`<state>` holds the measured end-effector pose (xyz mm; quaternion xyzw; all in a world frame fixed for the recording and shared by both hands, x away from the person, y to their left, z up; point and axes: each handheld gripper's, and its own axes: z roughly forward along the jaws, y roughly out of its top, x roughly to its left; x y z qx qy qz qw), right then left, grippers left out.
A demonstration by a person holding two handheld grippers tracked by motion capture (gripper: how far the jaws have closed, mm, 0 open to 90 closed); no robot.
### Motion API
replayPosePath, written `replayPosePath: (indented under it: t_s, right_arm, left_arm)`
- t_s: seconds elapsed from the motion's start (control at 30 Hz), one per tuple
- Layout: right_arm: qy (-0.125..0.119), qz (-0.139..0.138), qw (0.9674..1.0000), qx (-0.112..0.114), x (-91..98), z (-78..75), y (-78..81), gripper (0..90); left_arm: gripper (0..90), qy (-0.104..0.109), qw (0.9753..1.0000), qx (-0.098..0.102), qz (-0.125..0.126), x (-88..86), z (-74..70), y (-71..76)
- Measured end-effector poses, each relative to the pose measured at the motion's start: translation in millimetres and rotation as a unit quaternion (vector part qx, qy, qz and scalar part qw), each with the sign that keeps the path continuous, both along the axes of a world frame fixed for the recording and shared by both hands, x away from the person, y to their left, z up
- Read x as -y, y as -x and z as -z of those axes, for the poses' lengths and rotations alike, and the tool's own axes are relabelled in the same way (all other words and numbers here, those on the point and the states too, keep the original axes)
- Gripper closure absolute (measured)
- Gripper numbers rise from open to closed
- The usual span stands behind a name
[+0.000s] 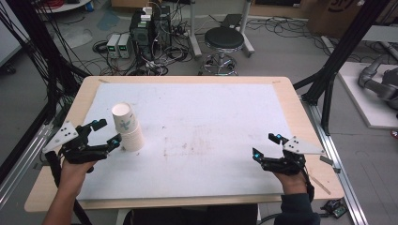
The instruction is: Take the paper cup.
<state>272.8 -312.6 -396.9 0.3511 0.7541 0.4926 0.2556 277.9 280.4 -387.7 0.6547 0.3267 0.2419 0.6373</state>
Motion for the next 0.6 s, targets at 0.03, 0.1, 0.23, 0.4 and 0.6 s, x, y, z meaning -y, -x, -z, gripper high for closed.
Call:
replayPosePath:
  t_s: [0.03, 0.1, 0.23, 0.4, 0.6]
  right_arm:
    - [-0.001, -0.001, 1.0, -0.003, -0.6, 0.0, 0.2, 16.8]
    - [0.001, -0.001, 1.0, -0.001, -0.7, -0.1, -0.3, 16.8]
    - [0.001, -0.003, 1.0, -0.002, -2.2, -0.3, 0.0, 16.8]
    - [0.005, -0.006, 1.0, 0.0, -4.5, -0.8, -0.4, 16.8]
    - [0.005, -0.005, 1.0, 0.0, -4.7, -0.8, -0.4, 16.8]
  left_arm:
    - [15.6, 0.001, 1.0, 0.001, 0.001, 0.2, -1.7, 0.3]
    - [15.6, 0.0, 1.0, 0.003, 0.0, -0.1, -6.0, 0.9]
    - [15.6, -0.004, 1.0, 0.003, -0.001, -1.9, -15.6, -1.8]
    - [15.6, -0.01, 0.9999, 0.003, 0.003, -1.1, -28.4, -9.6]
    - [15.6, -0.025, 0.9997, -0.005, 0.002, 3.6, -36.6, -22.9]
